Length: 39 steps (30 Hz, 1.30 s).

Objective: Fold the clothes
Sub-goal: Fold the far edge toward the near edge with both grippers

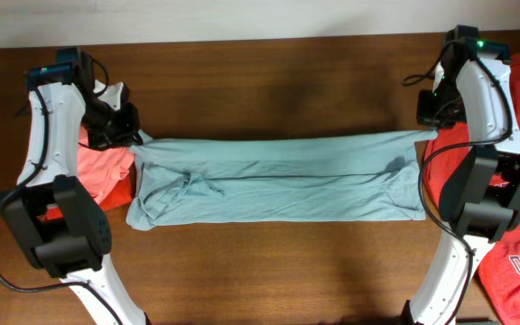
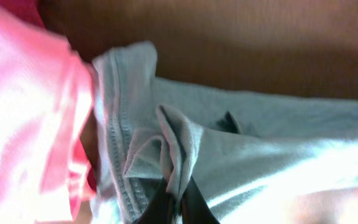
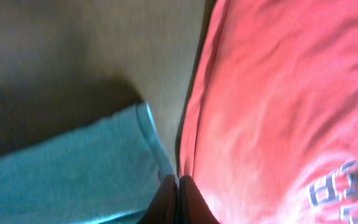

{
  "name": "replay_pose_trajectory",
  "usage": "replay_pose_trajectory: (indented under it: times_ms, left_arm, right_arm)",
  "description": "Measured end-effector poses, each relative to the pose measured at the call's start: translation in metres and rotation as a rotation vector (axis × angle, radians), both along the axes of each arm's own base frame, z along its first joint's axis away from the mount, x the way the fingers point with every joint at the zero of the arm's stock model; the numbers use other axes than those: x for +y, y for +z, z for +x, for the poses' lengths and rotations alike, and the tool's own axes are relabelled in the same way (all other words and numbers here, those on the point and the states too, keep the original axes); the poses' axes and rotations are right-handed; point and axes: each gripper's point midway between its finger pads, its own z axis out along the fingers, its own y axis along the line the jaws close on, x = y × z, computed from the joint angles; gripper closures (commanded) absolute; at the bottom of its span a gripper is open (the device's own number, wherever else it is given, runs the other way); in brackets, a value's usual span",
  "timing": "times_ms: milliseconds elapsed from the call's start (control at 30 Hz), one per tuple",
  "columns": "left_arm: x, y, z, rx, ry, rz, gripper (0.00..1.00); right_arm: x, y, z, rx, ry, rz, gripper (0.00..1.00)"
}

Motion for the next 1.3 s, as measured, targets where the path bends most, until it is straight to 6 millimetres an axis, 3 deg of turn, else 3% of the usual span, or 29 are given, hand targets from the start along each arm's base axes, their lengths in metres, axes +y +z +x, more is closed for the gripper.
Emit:
replay_pose_trajectory:
  times_ms: [233,700,800,933,1033,1300]
  left_arm:
    - [-0.007,0.001,-0.020,0.078,-0.026,-0.021,0.99]
    - [-0.008,0.005,-0.061,0.240,-0.068,-0.020,1.00]
    - [-0.005,0.005,-0.064,0.252,-0.071,-0.001,0.99]
    - [-0.005,0.005,-0.066,0.264,-0.077,0.009,0.99]
    - [-0.009,0.004,-0.071,0.284,-0.088,0.012,0.99]
    - [-0.019,-0.003,-0.081,0.325,-0.125,0.023,0.98]
  right_arm:
    - [0.010,0.001,-0.030,0.120,-0.004,0.045,0.96]
    - [0.019,0.006,-0.061,0.249,-0.007,0.088,0.95]
    - [0.021,0.007,-0.067,0.273,-0.008,0.094,0.87]
    - [0.022,0.008,-0.072,0.296,-0.009,0.103,0.87]
    - [0.024,0.006,-0.077,0.315,-0.013,0.108,0.76]
    - [0.026,-0.002,-0.088,0.366,-0.013,0.121,0.75]
